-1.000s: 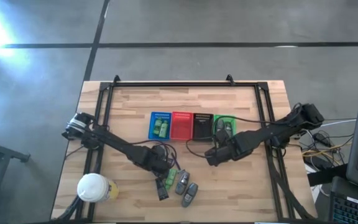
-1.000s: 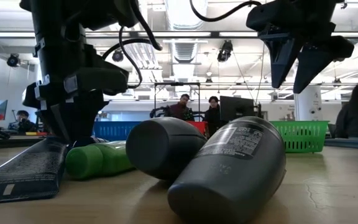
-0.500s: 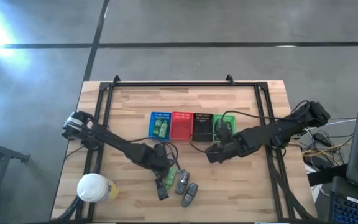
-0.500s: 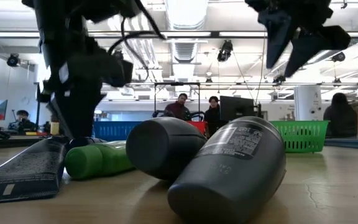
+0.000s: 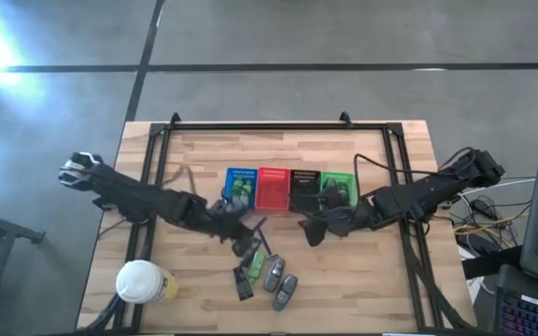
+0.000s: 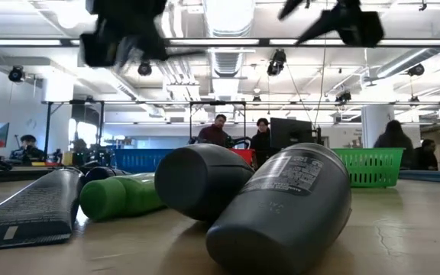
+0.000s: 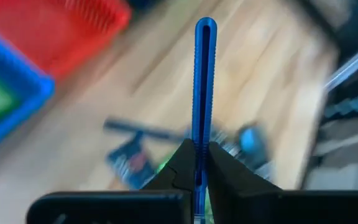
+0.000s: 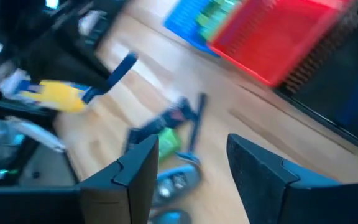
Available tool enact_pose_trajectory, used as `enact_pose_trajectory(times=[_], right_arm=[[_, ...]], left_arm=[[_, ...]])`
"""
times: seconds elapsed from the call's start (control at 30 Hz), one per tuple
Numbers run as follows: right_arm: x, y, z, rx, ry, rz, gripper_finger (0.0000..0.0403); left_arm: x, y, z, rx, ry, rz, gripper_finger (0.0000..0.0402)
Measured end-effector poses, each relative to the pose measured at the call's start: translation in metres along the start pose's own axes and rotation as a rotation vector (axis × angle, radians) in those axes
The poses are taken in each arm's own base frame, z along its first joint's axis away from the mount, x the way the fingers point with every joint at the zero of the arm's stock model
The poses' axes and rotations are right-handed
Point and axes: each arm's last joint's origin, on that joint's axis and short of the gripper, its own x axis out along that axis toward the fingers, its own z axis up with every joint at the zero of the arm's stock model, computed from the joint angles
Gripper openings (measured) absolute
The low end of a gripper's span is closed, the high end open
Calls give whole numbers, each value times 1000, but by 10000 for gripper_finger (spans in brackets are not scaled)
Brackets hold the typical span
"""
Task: Pick & Place Travel size toiletries
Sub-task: Put the blue razor into the black bin
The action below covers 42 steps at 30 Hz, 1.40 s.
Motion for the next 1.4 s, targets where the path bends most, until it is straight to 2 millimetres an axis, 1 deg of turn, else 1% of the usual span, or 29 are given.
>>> enact_pose_trajectory(times=[0.13,0.27,0.33,0.43,0.6,0.8,0.9,1.0,1.13,1.4], right_arm=[[2,9,3,-41,-49,109,178],[0,21,9,-61,-155,246,173],[-3,26,13,-59,-217,285,172],[-5,29,16,-48,-278,307,175],[-5,32,19,-34,-294,335,202],[1,37,20,-14,-312,377,234],[2,39,21,-11,-331,394,244],[3,38,22,-10,-335,389,244],[4,37,24,6,-335,387,217],[5,36,24,9,-329,375,124]], left_arm=[[-22,-7,21,5,-143,-147,19],[-31,-17,35,15,-230,-308,19],[-31,-20,38,21,-255,-348,19],[-31,-20,41,23,-270,-357,19],[-30,-19,45,31,-287,-361,19],[-28,-18,55,36,-311,-416,19],[-24,-18,56,39,-300,-422,19],[-19,-19,55,41,-292,-426,19],[-18,-21,57,39,-307,-457,19],[-17,-17,63,41,-326,-441,19]])
